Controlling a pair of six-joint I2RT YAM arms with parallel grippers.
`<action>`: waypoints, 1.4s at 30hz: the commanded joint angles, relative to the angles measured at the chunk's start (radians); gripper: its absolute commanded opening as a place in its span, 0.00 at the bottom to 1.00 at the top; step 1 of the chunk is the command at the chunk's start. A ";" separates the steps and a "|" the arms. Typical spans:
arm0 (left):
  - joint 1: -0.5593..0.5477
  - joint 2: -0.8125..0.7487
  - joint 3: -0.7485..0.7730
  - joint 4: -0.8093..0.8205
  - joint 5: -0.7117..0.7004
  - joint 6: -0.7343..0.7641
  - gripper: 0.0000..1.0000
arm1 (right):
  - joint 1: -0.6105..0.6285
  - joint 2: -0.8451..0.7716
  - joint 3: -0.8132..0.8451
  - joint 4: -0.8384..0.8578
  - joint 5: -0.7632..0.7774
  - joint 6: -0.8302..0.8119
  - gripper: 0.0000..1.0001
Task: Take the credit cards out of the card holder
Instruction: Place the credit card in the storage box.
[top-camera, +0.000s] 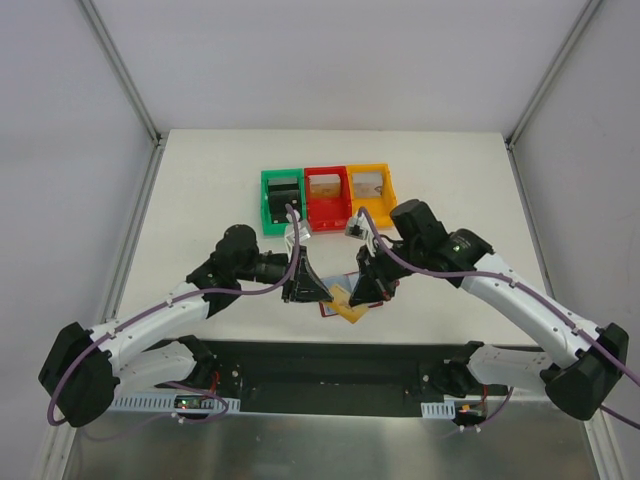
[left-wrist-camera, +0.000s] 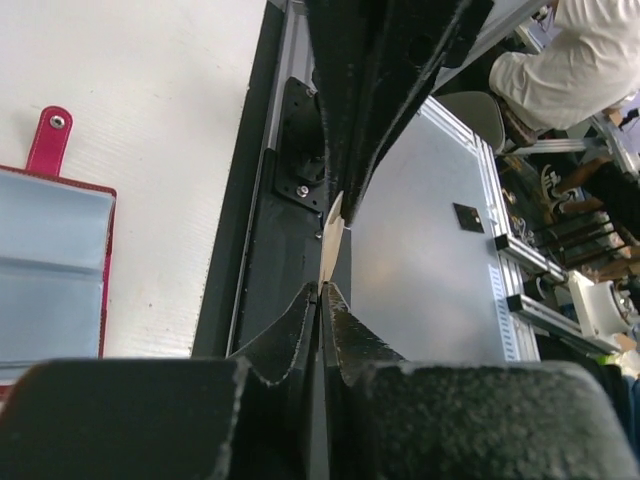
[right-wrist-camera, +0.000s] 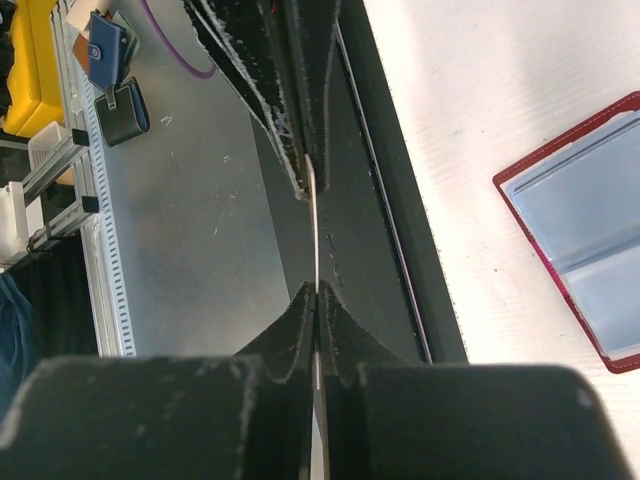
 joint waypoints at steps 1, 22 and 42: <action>-0.008 -0.023 0.015 0.064 0.032 0.012 0.00 | 0.005 0.003 0.046 0.011 -0.021 -0.014 0.04; -0.009 -0.115 -0.174 0.451 -0.107 -0.183 0.00 | -0.099 -0.094 -0.121 0.503 -0.051 0.340 0.31; -0.008 -0.152 -0.218 0.493 -0.196 -0.200 0.00 | -0.100 -0.108 -0.134 0.505 -0.090 0.337 0.30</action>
